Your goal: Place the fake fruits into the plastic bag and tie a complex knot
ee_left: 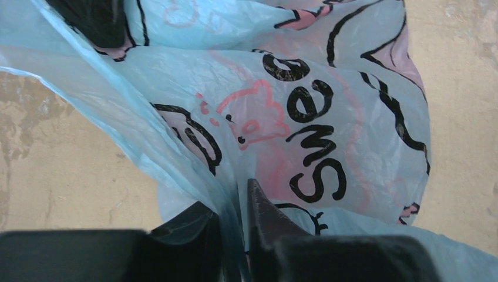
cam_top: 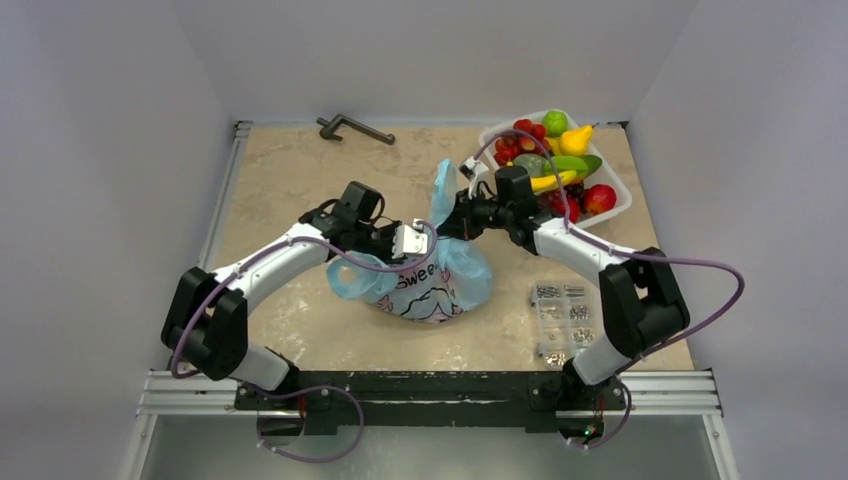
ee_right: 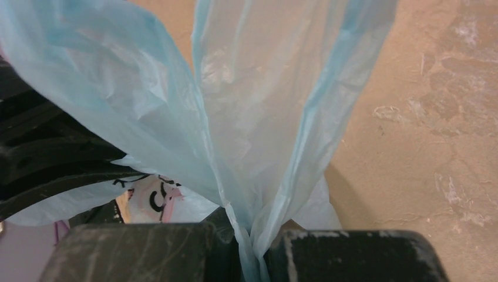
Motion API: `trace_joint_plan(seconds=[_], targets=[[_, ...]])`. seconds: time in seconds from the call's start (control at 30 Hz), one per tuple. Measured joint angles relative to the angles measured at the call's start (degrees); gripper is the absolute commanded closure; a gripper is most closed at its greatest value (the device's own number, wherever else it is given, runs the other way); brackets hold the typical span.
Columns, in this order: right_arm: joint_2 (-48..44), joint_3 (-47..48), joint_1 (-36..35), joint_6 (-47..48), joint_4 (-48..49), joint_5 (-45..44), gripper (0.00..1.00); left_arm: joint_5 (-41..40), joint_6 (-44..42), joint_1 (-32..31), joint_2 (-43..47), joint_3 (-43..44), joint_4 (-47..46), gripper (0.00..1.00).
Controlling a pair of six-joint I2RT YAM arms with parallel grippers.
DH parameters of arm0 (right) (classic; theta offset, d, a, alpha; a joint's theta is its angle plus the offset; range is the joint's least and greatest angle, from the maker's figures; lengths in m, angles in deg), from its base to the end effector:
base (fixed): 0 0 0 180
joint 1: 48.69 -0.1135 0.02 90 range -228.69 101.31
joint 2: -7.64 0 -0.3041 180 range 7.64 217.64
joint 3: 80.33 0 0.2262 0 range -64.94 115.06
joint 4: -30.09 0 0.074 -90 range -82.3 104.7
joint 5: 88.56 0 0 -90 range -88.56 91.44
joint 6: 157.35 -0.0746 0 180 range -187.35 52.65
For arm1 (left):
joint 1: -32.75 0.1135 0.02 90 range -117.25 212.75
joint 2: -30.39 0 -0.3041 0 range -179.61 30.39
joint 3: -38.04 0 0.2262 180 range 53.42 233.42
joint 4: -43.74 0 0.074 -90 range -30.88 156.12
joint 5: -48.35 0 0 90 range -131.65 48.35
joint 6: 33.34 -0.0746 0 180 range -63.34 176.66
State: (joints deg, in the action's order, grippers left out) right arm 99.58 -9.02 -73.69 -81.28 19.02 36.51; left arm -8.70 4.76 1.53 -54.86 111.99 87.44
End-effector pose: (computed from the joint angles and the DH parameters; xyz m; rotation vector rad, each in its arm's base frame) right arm 0.3053 0.1897 0.2668 -0.5864 2.1101 1.0434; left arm 0.2312 -0.1876 0.2603 1.7519 1.6401 -0.5600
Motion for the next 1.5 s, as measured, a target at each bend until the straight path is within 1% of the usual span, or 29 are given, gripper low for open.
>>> trace_joint_plan(seconds=[0.03,0.07,0.13,0.2,0.3,0.4,0.43,0.53,0.7,0.8,0.9,0.93,0.97,1.03,1.1,1.13,1.17,1.23,1.27,1.33,1.4,1.47,1.5], targets=[[-0.6,0.1,0.0,-0.2,0.0,0.6,1.00,0.1,-0.4,0.0,0.4,0.1,1.1,0.67],[-1.4,0.2,0.0,-0.2,0.0,1.1,1.00,0.1,-0.8,0.0,1.2,0.2,2.1,0.60],[-3.1,0.4,0.1,-0.2,0.2,2.2,1.00,0.2,-0.4,0.0,3.2,1.0,5.1,0.48],[-5.0,0.4,0.3,0.2,0.6,3.3,1.00,0.8,0.9,0.1,4.4,4.2,9.4,0.39],[-7.4,0.4,0.7,1.9,1.5,5.0,1.00,4.3,5.9,1.3,4.0,12.9,15.3,0.34],[-8.1,0.4,0.7,4.6,2.1,6.8,1.00,9.3,14.0,5.2,2.3,21.5,16.7,0.30],[-8.1,0.4,0.7,5.5,2.3,7.4,1.00,10.8,17.4,6.8,1.6,23.8,15.8,0.29],[-8.1,0.4,0.7,7.7,2.8,9.4,1.00,14.2,27.5,10.0,-0.3,27.2,11.5,0.16],[-7.6,1.2,0.5,10.3,3.3,12.5,0.97,18.7,40.4,9.1,-4.5,28.2,4.3,0.16],[-7.2,2.5,0.2,11.7,3.7,14.0,0.97,20.1,45.7,8.2,-7.1,29.1,1.3,0.20],[-6.4,4.2,-0.4,13.5,3.9,15.1,0.96,21.6,50.4,7.8,-8.7,29.4,-1.4,0.26],[-6.1,4.9,-0.6,14.1,4.0,15.6,0.96,21.9,51.4,7.8,-8.9,29.4,-2.0,0.29],[-5.9,5.4,-0.7,14.6,4.0,15.8,0.96,22.3,52.5,7.8,-9.0,29.4,-2.7,0.35],[-4.8,6.8,-1.2,16.0,3.9,16.6,0.95,23.3,54.5,7.8,-9.0,29.4,-4.3,0.55],[-3.3,8.3,-1.6,17.1,3.9,17.4,0.94,24.1,56.0,7.8,-9.0,29.3,-6.5,0.82],[-2.4,9.2,-1.7,17.7,3.9,17.9,0.91,24.4,57.0,7.9,-8.9,29.0,-7.7,0.96],[-1.4,10.0,-1.8,18.1,3.9,18.3,0.82,24.5,57.8,8.0,-8.7,28.5,-8.7,1.00],[0.3,11.3,-2.0,18.6,3.8,18.7,0.55,24.4,59.9,8.4,-8.0,26.8,-11.0,1.00],[1.3,12.3,-2.0,19.1,3.8,18.9,0.46,23.9,61.4,8.8,-7.5,25.6,-12.2,1.00],[2.5,13.8,-1.9,18.6,3.2,18.6,0.38,22.2,65.2,10.1,-5.9,22.4,-15.4,1.00],[1.9,13.8,-1.5,16.9,3.0,17.2,0.25,19.5,68.8,11.3,-4.3,18.9,-18.3,1.00],[-0.9,11.6,-1.1,12.6,4.0,13.1,0.03,16.4,72.6,12.1,-2.7,15.9,-20.5,1.00],[-4.0,8.7,-0.9,9.2,5.8,9.9,0.01,14.8,74.6,12.3,-2.2,14.8,-21.9,1.00]])
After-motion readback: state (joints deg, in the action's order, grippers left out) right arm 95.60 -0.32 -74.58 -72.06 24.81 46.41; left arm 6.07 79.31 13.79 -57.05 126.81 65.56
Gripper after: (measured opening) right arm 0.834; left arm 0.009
